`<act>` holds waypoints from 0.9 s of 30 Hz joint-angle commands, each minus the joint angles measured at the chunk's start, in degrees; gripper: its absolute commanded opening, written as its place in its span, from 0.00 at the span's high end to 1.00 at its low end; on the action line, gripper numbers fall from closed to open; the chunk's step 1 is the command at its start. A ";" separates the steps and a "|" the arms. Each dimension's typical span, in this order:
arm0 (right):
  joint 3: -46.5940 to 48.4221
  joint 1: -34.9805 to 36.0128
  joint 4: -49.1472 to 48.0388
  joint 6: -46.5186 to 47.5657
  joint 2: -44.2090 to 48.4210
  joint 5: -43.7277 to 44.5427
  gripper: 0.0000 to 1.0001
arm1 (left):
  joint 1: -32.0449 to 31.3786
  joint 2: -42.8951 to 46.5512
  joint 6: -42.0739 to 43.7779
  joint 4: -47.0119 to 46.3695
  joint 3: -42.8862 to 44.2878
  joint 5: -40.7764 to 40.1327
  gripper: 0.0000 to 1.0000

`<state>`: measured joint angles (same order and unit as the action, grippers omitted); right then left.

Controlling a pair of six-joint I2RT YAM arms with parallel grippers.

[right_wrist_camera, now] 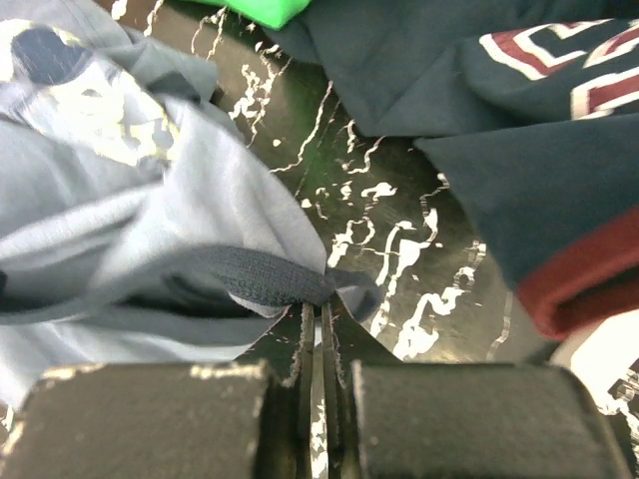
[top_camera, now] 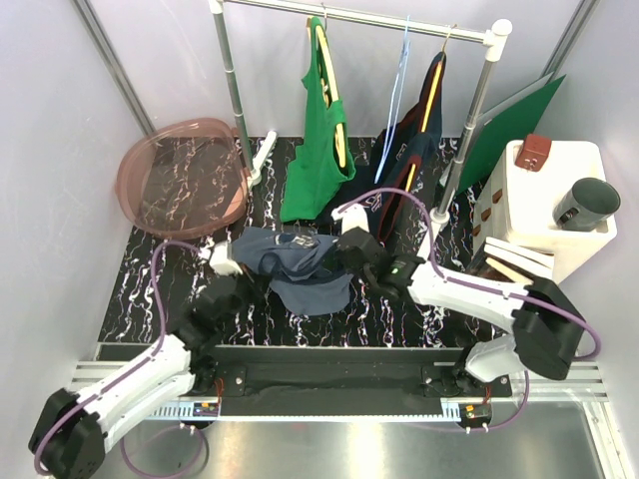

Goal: Place the tank top on the hanger

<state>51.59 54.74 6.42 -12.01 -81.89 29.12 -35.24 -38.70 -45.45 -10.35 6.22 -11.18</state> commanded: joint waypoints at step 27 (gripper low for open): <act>-0.70 6.52 13.62 -13.30 13.95 -1.78 0.96 | 6.86 0.72 21.38 30.83 26.60 -7.28 1.00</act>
<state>52.93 60.45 18.74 -20.86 -67.53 29.76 -28.40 -39.62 -20.05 21.28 39.77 -23.90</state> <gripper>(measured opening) 0.017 0.034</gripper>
